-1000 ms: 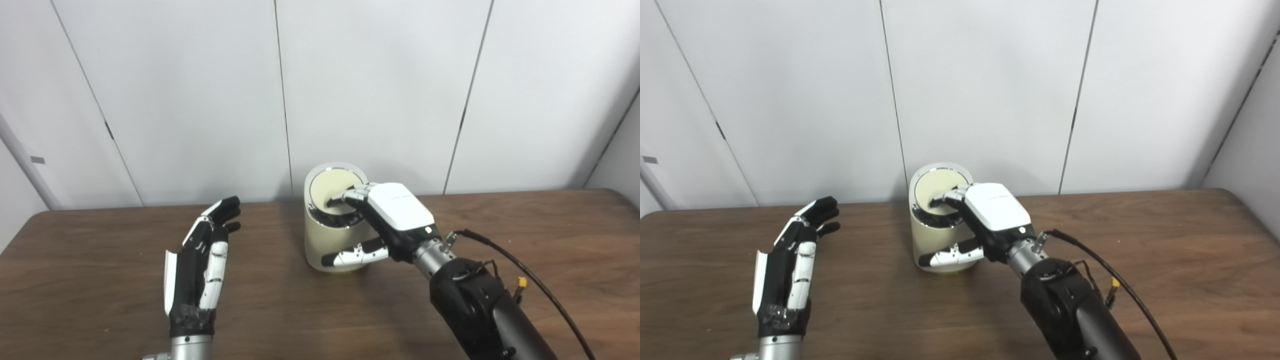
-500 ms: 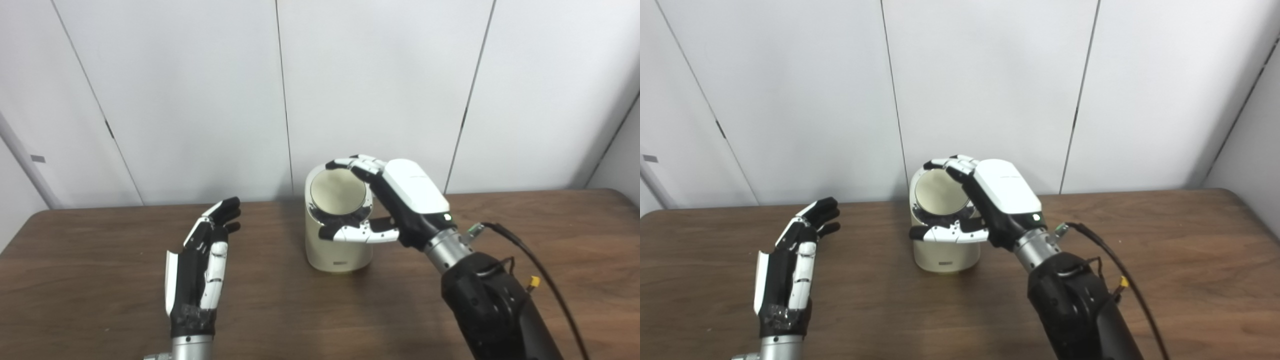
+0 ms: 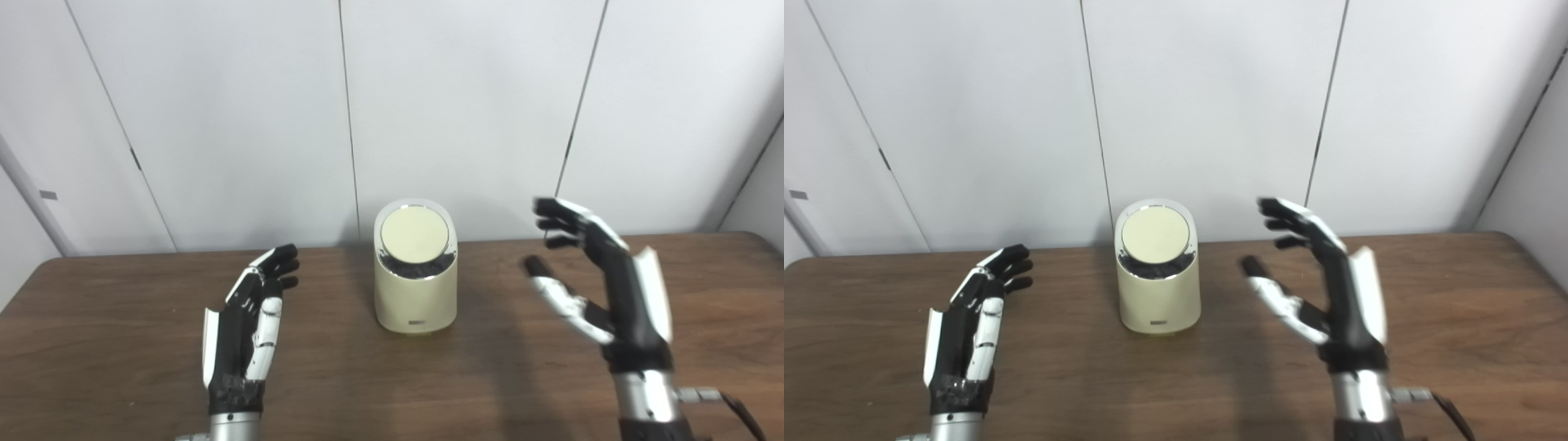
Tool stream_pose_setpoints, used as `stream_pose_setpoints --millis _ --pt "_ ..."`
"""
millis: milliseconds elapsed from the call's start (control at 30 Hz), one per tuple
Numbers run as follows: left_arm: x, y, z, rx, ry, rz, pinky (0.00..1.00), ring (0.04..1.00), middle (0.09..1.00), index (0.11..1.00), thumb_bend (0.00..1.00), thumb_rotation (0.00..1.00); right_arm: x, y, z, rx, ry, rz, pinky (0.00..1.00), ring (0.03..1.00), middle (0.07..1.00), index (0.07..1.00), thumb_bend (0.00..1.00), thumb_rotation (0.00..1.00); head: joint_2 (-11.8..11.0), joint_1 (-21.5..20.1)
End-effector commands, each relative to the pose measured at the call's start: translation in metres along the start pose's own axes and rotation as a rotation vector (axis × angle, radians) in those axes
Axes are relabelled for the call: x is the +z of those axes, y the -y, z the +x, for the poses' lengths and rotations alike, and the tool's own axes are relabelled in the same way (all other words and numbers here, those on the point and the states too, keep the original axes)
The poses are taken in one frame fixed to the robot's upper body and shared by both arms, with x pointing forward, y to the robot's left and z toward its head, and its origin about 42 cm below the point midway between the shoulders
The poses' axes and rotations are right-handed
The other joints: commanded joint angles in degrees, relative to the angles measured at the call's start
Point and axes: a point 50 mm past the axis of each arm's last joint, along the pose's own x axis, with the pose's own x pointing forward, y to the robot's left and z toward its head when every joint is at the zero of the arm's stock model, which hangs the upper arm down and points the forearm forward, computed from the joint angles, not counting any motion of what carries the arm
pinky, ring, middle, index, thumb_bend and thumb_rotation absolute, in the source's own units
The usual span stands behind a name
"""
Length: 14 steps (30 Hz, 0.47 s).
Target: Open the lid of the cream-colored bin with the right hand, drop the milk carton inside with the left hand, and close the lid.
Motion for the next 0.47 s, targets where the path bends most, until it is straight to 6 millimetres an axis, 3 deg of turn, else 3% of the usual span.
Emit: stream_pose_setpoints --millis 0,100,433 --pt "0.015 -0.003 0.007 0.016 0.104 -0.032 0.67 0.738 0.746 0.73 0.24 0.6 0.005 0.004 0.001 -0.049 0.065 0.075 0.6 0.676 0.695 0.684 0.24 0.41 0.02 -0.32" --pt "0.015 -0.005 0.008 0.022 0.114 -0.042 0.67 0.727 0.732 0.715 0.24 0.55 -0.001 0.008 0.002 -0.086 0.051 0.124 0.6 0.677 0.692 0.674 0.26 0.34 -0.61 -0.03" --pt "0.023 -0.014 0.013 0.057 0.132 -0.06 0.7 0.74 0.742 0.718 0.25 0.52 -0.012 0.015 0.009 -0.172 0.058 0.181 0.64 0.714 0.726 0.699 0.27 0.37 -0.97 -0.33"
